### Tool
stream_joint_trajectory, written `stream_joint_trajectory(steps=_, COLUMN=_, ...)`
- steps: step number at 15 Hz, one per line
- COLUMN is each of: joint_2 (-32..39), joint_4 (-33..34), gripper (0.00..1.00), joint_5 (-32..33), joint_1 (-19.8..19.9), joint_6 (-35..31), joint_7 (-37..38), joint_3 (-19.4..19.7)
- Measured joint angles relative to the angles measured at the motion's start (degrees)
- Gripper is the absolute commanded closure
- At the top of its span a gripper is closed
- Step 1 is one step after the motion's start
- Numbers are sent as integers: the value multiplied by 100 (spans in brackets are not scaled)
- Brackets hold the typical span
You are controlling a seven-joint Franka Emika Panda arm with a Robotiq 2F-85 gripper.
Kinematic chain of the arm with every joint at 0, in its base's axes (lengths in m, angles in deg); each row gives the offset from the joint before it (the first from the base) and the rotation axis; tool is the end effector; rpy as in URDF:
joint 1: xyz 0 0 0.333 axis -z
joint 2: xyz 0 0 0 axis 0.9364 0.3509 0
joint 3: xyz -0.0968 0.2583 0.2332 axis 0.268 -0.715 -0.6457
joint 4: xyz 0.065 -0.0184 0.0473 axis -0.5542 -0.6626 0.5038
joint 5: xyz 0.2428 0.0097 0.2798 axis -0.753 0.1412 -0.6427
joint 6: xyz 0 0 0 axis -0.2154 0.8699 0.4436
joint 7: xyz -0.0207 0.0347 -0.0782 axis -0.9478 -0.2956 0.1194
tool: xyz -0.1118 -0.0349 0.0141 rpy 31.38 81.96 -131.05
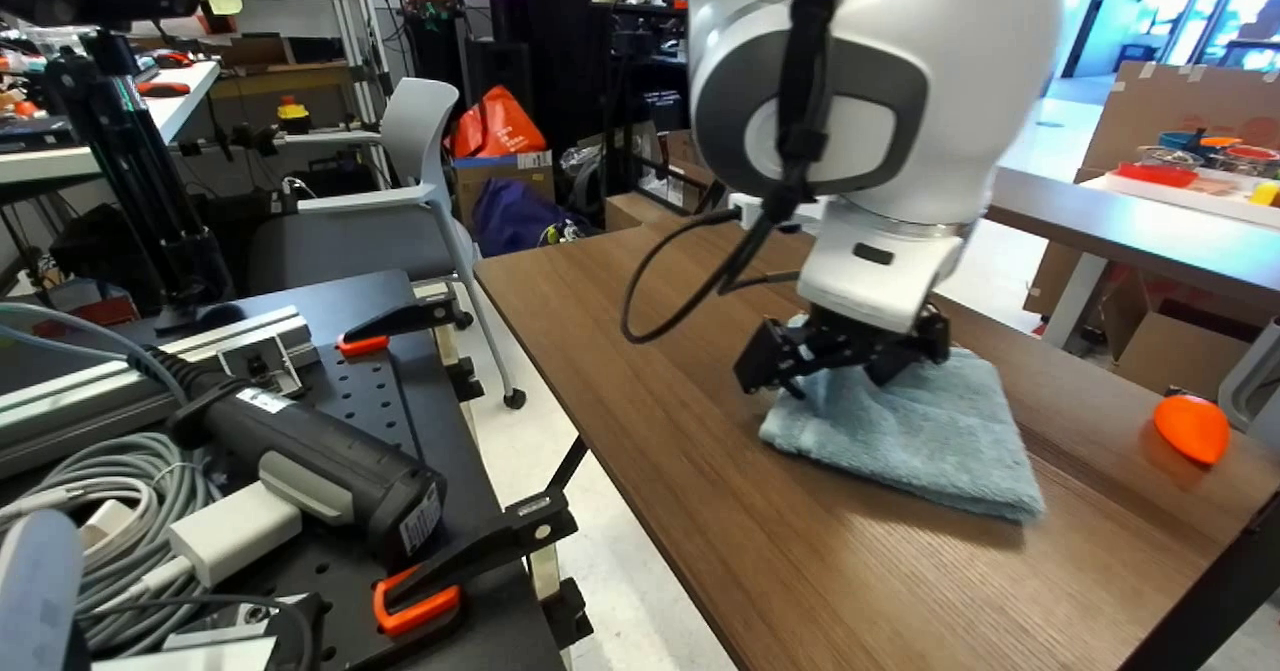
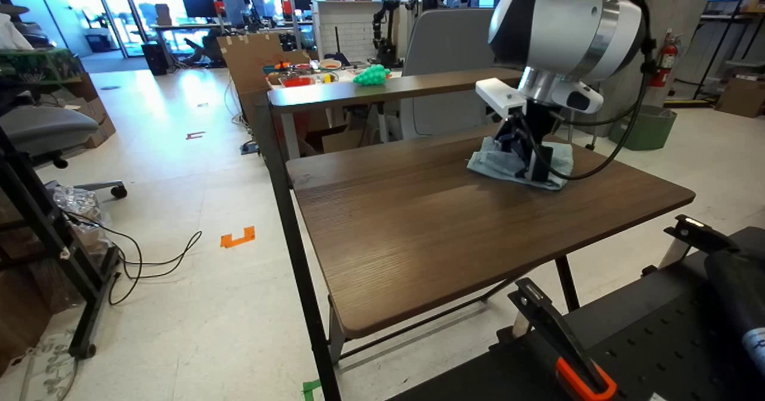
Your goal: Use the towel to wipe the table.
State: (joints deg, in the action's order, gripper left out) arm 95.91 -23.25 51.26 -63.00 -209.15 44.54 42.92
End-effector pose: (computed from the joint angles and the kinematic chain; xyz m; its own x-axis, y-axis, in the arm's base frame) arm 0.6382 -0.1030 0.1251 -0.2611 -0.9510 -0.1653 -0.9598 0.2740 -0.0605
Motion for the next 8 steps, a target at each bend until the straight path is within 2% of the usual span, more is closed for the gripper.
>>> stream_joint_trajectory(steps=4, joint_2=210, joint_4=496, gripper=0, joint_5=-98, joint_1=519, joint_6=451, joint_7=-209, joint_3=-35)
stream_joint_trajectory(steps=6, joint_2=168, joint_4=450, gripper=0, joint_5=-98, joint_1=566, joint_6=609, joint_7=-515, joint_3=-32)
stream_joint_trajectory(steps=8, joint_2=-43, joint_4=80, gripper=0, joint_5=-85, joint_1=566, joint_6=687, joint_7=-1001, joint_3=-10)
